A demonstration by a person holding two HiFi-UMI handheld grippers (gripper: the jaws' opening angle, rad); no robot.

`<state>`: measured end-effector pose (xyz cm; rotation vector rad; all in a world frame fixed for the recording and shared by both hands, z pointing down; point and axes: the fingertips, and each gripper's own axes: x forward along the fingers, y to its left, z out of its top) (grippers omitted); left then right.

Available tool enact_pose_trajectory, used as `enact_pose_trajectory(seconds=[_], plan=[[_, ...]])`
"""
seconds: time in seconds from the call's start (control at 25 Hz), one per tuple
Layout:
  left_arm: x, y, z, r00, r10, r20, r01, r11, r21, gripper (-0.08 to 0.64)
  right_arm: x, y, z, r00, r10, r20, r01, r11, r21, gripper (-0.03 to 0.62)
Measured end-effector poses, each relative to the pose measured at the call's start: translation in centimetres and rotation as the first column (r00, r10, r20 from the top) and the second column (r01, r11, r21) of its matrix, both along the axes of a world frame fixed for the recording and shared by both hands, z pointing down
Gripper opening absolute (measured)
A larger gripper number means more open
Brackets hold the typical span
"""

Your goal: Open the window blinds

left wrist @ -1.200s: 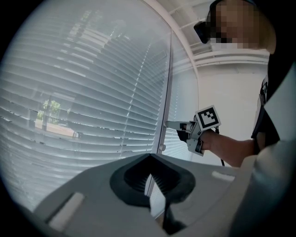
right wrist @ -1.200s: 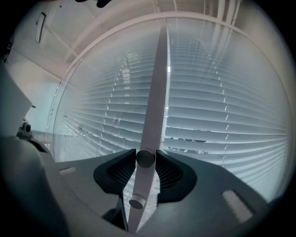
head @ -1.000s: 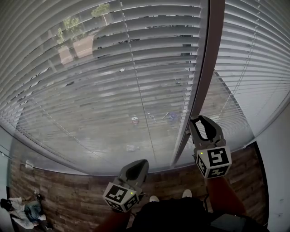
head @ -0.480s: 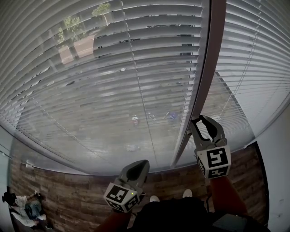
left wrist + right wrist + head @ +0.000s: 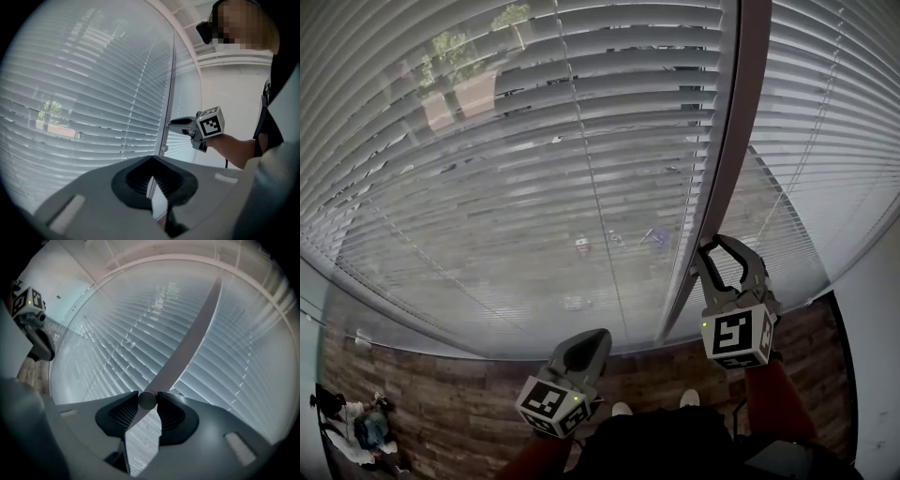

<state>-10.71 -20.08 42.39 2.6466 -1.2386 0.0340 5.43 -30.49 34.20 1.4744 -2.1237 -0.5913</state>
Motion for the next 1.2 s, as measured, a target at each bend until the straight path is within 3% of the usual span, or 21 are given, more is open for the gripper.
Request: enact_pose_trajectory(seconds=[0.4, 0.52, 0.64, 0.8, 1.0, 1.2], plan=[[0.1, -0.2, 0.2, 1.0, 0.0, -0.001, 0.0, 1.0, -0.001, 0.002, -0.1, -0.1, 0.5, 0.975, 0.034, -0.22, -0.02, 0.998, 0.068, 0.15], [0.1, -0.3, 0.2, 1.0, 0.0, -0.002, 0.0, 1.0, -0.003, 0.002, -0.2, -0.1, 0.6, 0.972, 0.037, -0.23, -0.021, 0.997, 0.072, 0.152], [0.1, -0.3, 0.1, 1.0, -0.001, 0.0, 0.001, 1.0, -0.006, 0.0, -0.2, 0.0, 0.2, 0.99, 0.022, -0.136, -0.015, 0.998, 0.058, 0.156], [0.1, -0.2, 0.3, 1.0, 0.001, -0.003, -0.001, 1.0, -0.006, 0.001, -0.5, 0.6, -0.7, 0.996, -0.018, 0.082, 0.014, 0.999, 0.049, 0.182], [0.0, 0.1, 0.3, 1.0, 0.003, -0.001, -0.003, 1.0, -0.011, 0.002, 0.3, 0.9, -1.0, 0.932, -0.038, 0.361, 0.045, 0.999, -0.011, 0.181], [0.3, 0.0, 0.4, 1.0, 0.004, 0.003, -0.004, 1.0, -0.018, 0.002, 0.8, 0.4, -0.7, 0.853, -0.022, 0.521, 0.073, 0.994, -0.078, 0.181]])
